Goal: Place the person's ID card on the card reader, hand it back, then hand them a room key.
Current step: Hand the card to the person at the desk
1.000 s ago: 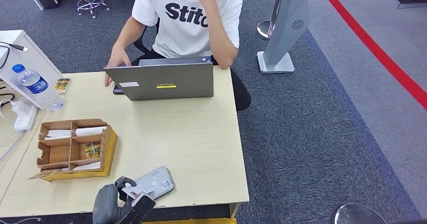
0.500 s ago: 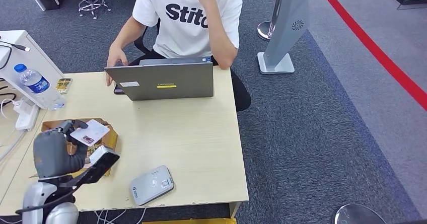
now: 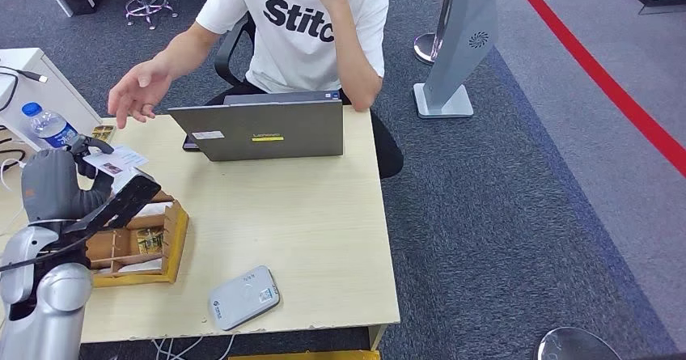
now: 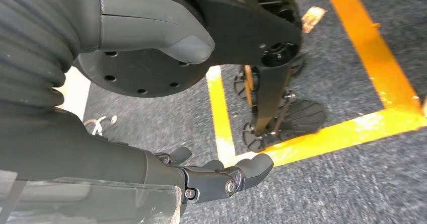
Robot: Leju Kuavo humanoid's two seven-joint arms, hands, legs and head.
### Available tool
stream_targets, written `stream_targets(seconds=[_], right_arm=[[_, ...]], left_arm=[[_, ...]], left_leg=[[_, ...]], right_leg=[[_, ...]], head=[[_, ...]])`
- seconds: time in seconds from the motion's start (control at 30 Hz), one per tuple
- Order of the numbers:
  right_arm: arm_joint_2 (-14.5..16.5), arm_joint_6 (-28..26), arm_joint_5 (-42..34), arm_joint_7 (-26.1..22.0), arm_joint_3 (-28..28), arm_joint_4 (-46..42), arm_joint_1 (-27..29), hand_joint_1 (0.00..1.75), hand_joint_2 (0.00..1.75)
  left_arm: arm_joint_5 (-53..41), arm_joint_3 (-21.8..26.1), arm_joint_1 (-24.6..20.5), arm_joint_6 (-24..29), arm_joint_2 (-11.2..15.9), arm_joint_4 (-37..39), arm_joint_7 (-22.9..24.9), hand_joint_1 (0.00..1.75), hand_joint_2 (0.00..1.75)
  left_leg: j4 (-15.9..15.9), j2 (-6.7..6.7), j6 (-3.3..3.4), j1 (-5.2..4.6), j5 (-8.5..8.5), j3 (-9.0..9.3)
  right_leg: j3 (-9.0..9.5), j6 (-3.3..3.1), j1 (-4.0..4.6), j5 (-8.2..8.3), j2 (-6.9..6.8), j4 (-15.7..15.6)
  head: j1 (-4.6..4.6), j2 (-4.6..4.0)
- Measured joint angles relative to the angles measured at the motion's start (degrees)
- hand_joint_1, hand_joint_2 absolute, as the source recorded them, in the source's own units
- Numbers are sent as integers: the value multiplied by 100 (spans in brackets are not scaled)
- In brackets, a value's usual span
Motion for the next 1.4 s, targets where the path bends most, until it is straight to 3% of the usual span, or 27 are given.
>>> stream_targets(seconds=[0.27, 0.5, 1.1, 1.23, 1.33, 1.4], right_arm=[[0, 2, 31, 26, 25, 0, -7, 0, 175], [0, 3, 60, 84, 91, 0, -19, 0, 175], [0, -82, 82, 247, 92, 0, -21, 0, 175], [0, -141, 109, 348, 93, 1, -15, 0, 175], [0, -161, 86, 370, 91, 0, -5, 0, 175], [1, -189, 2, 365, 86, 1, 12, 0, 175]], left_arm=[[1, 10, -224, -27, 36, 290, 64, 175, 175], [199, 90, -844, -185, 117, 1326, 226, 175, 175], [186, 113, -1039, -55, 44, 2040, 143, 175, 175], [218, 114, -1006, 57, -4, 2145, -32, 3, 175], [395, 114, -812, 161, -54, 2004, -358, 0, 175], [422, 113, -428, 156, -92, 1529, -572, 0, 175]], left_leg=[[-1, -5, -3, 0, 4, -3], [-2, 13, -6, -1, 3, 0], [-3, 24, -9, -1, 1, -1], [-2, 23, -9, -1, 1, -1], [-3, 24, -9, -1, 1, -1], [-5, 30, -7, -2, -4, -1]], right_leg=[[0, -2, 0, 2, -5, 1], [-9, -10, 0, 8, 16, 2], [-14, -11, 0, 9, 27, 1], [-13, -11, 0, 9, 26, 2], [-11, -11, -1, 9, 27, 2], [-10, -11, -1, 8, 35, 2]], head=[[2, 0], [-8, 1], [-7, 1], [-7, 1], [-8, 2], [-7, 1]])
